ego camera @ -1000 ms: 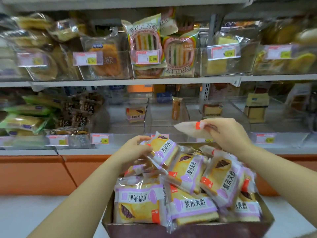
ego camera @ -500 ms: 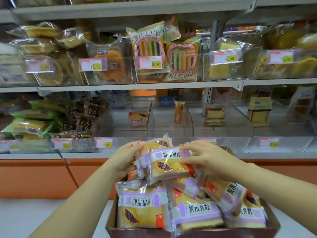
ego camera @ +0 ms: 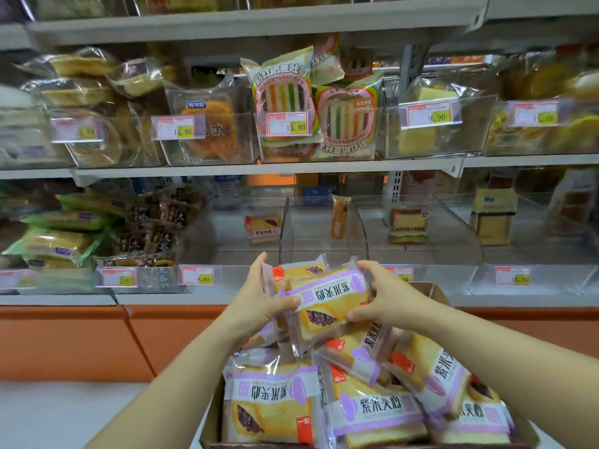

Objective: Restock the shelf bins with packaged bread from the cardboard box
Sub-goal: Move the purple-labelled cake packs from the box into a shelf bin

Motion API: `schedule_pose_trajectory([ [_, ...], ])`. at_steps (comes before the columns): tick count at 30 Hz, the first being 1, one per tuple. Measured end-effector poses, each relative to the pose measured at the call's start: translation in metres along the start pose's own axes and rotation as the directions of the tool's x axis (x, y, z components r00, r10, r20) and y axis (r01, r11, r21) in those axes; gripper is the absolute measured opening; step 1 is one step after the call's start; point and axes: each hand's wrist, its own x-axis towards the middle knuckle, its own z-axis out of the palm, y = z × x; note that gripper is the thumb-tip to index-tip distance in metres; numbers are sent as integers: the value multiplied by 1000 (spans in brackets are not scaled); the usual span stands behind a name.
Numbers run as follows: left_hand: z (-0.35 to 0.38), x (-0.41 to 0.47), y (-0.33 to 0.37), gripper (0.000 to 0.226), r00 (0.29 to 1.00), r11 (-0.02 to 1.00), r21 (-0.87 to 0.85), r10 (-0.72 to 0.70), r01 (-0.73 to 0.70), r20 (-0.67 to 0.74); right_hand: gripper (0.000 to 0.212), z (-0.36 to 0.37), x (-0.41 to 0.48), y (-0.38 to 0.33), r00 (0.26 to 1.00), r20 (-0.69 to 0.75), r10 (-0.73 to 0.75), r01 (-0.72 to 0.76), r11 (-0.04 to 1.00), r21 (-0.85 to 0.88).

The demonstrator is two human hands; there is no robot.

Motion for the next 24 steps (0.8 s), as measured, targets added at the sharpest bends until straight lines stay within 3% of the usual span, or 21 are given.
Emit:
schedule_pose_trajectory([
  [4, -5, 2, -4, 76, 1000, 999, -49, -13, 12, -17, 63, -11, 4, -6, 996, -90, -11, 36, 959, 282],
  [8, -7, 6, -3, 39, 997, 999, -16, -38, 37, -67, 40, -46, 4, -30, 932, -347, -108, 277, 828, 487],
  [11, -6, 8, 1, 37, 995, 999, -15, -33, 32, -92, 33, -63, -4, -50, 866, -372, -335, 428, 880, 205],
  [14, -5, 10, 4, 40, 995, 1000, 6, -15, 15, -95, 29, -46, -14, -66, 871, -97, -482, 479, 876, -55],
  [17, -6, 11, 3, 40, 995, 1000, 22, 6, -4, -95, 33, -11, -12, -65, 869, 97, -485, 492, 825, -277],
  [20, -6, 5, 4, 29, 997, 997, 77, 31, -25, -77, 42, 6, -3, -55, 866, 59, -497, 458, 738, -496],
  [24, -9, -3, 2, 25, 995, 987, 147, 80, -71, -54, 72, -4, 5, -35, 915, -7, -402, 312, 721, -619],
])
